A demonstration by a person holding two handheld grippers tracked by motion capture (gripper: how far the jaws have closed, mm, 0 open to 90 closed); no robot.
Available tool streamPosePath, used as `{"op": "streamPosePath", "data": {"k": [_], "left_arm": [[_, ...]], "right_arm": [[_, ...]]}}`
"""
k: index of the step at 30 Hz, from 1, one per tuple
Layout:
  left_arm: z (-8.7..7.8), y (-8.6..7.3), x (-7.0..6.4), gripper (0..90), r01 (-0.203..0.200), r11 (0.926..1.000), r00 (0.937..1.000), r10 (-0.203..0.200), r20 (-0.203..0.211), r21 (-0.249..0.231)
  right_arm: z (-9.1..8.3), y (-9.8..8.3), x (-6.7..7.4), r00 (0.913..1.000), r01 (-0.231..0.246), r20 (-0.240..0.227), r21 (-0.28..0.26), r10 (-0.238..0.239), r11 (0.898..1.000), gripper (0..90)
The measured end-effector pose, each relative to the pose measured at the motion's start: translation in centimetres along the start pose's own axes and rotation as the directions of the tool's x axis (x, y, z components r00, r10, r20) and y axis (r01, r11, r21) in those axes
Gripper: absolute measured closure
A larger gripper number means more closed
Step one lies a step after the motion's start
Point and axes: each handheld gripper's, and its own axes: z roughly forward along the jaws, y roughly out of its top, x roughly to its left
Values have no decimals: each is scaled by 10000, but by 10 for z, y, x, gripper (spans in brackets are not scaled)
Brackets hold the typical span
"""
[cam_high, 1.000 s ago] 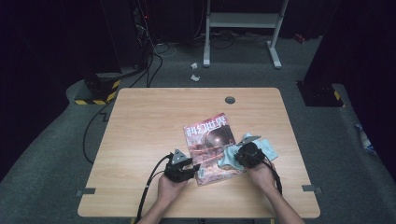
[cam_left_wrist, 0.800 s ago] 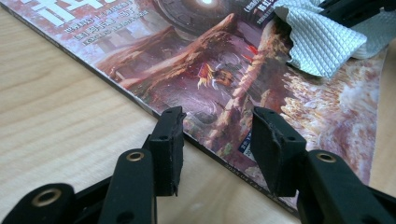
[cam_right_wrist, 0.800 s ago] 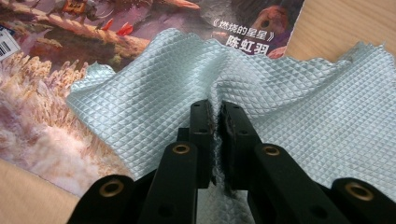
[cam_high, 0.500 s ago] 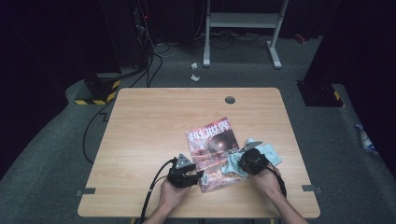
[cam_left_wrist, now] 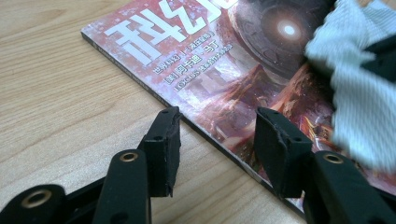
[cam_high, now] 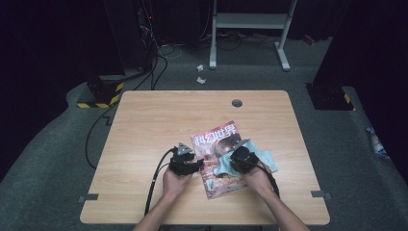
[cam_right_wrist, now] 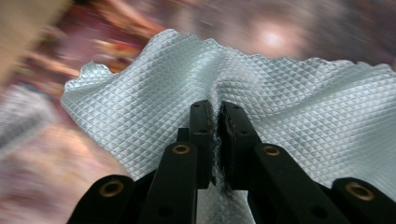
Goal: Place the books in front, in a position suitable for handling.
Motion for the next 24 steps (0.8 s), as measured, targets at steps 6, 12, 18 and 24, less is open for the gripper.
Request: {"op": "streamPosePath", "data": {"k": [6, 12, 18, 24], "left_arm": [[2, -5, -1, 505, -41, 9989, 10000, 38, -71, -470], [1, -6, -1, 505, -93, 9987, 9999, 90, -70, -499], [1, -7, -1, 508, -81, 9983, 9999, 77, -65, -575], [1, -7, -1, 513, -90, 9984, 10000, 88, -43, -564]], "right_arm": [[10, 22, 44, 9890, 1035, -1045, -186, -1049, 9945, 832], [12, 27, 54, 9812, 1452, -1248, -244, -1471, 9891, 827], [-4, -7, -13, 9993, -345, 180, 204, 342, 9992, 828], [-11, -21, -30, 9934, -1007, 584, 297, 989, 9945, 832]]}}
